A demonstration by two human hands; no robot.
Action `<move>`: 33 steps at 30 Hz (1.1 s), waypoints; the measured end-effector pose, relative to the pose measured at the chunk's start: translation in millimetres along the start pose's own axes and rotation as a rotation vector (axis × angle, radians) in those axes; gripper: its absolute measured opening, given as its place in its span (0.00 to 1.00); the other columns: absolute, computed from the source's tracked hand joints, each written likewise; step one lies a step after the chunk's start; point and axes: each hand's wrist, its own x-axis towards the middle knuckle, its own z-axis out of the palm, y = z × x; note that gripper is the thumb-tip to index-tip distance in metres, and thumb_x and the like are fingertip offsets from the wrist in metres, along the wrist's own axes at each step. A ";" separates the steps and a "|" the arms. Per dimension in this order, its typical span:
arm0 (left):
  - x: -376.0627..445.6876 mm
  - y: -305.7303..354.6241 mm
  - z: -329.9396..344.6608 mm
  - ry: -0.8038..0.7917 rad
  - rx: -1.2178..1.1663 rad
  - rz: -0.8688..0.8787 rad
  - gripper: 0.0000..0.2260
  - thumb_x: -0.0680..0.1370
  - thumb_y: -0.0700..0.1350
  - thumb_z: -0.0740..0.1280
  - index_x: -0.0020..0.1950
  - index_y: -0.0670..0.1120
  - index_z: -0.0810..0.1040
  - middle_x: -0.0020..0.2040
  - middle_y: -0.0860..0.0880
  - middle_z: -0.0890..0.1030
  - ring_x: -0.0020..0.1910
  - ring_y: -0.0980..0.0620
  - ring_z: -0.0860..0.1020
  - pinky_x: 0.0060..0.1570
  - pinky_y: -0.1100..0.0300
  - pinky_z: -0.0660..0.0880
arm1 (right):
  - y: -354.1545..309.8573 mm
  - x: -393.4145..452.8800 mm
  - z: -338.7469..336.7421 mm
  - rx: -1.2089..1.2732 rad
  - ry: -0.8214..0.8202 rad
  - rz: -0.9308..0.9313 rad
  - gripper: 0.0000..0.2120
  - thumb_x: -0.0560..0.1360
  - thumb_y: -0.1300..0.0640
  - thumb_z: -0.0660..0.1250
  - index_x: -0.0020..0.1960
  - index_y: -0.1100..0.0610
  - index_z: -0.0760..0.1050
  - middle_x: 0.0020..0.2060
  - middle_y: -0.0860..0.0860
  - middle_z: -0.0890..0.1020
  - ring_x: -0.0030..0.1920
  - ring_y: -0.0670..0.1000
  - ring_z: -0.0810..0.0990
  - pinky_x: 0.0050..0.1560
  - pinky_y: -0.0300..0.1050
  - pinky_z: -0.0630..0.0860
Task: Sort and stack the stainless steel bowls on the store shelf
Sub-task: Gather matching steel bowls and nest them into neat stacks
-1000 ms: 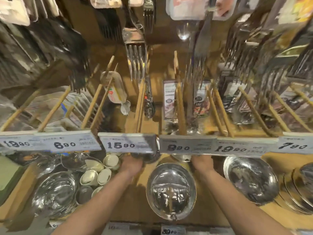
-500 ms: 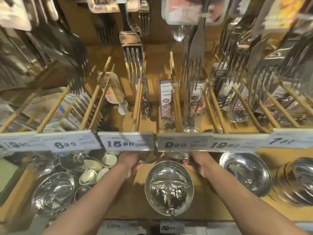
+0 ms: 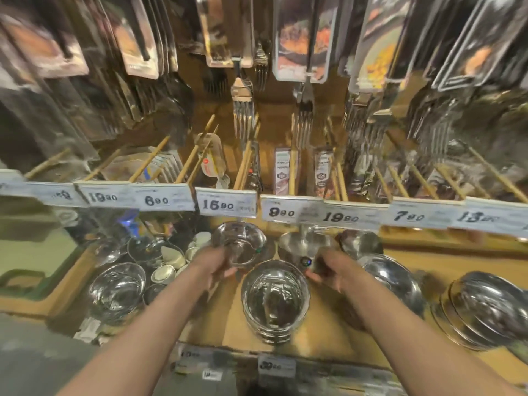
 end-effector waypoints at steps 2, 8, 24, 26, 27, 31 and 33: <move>-7.5 0.0 -4.2 0.015 -0.012 0.006 0.04 0.77 0.32 0.67 0.47 0.39 0.79 0.30 0.46 0.85 0.25 0.53 0.82 0.23 0.62 0.79 | -1.8 -6.4 -1.3 -0.010 -0.003 -0.001 0.08 0.83 0.63 0.61 0.45 0.60 0.72 0.38 0.58 0.78 0.34 0.53 0.76 0.18 0.40 0.75; -29.8 1.0 -8.2 0.011 -0.022 0.053 0.04 0.79 0.33 0.66 0.50 0.33 0.79 0.30 0.40 0.84 0.25 0.48 0.81 0.20 0.61 0.77 | -4.3 -20.6 -6.0 -0.029 -0.016 -0.014 0.06 0.83 0.62 0.61 0.47 0.60 0.72 0.36 0.58 0.80 0.35 0.53 0.79 0.22 0.42 0.78; -62.8 20.6 -5.4 0.003 -0.044 0.070 0.04 0.81 0.33 0.60 0.51 0.36 0.74 0.40 0.36 0.80 0.21 0.51 0.80 0.15 0.67 0.69 | -24.2 -29.0 2.1 0.157 -0.074 0.046 0.05 0.81 0.65 0.64 0.47 0.59 0.71 0.45 0.59 0.73 0.41 0.60 0.76 0.46 0.60 0.83; -61.4 24.8 -4.0 -0.011 -0.030 0.076 0.04 0.82 0.34 0.60 0.52 0.35 0.74 0.40 0.36 0.79 0.19 0.52 0.78 0.15 0.67 0.69 | -26.2 -30.6 1.6 0.158 -0.084 0.045 0.04 0.81 0.65 0.64 0.47 0.59 0.71 0.46 0.59 0.74 0.42 0.60 0.77 0.53 0.60 0.80; -61.4 26.8 -2.7 -0.022 -0.011 0.082 0.05 0.83 0.35 0.60 0.53 0.35 0.75 0.39 0.36 0.79 0.17 0.53 0.77 0.15 0.67 0.68 | -27.7 -31.3 0.6 0.155 -0.083 0.038 0.04 0.81 0.65 0.64 0.47 0.59 0.72 0.46 0.59 0.74 0.42 0.60 0.76 0.55 0.60 0.80; -60.4 36.1 4.4 -0.089 0.033 0.086 0.05 0.81 0.35 0.64 0.54 0.35 0.77 0.43 0.37 0.81 0.23 0.52 0.80 0.15 0.66 0.70 | -36.3 -39.5 -6.8 0.109 -0.077 0.015 0.04 0.80 0.62 0.67 0.48 0.57 0.73 0.49 0.58 0.74 0.49 0.63 0.77 0.52 0.59 0.82; -55.8 40.0 9.5 -0.113 0.020 0.079 0.06 0.80 0.36 0.66 0.56 0.35 0.76 0.47 0.36 0.82 0.33 0.49 0.83 0.24 0.59 0.81 | -40.0 -45.8 -11.3 0.090 -0.080 0.034 0.03 0.80 0.62 0.67 0.50 0.57 0.73 0.50 0.59 0.74 0.59 0.66 0.76 0.42 0.61 0.84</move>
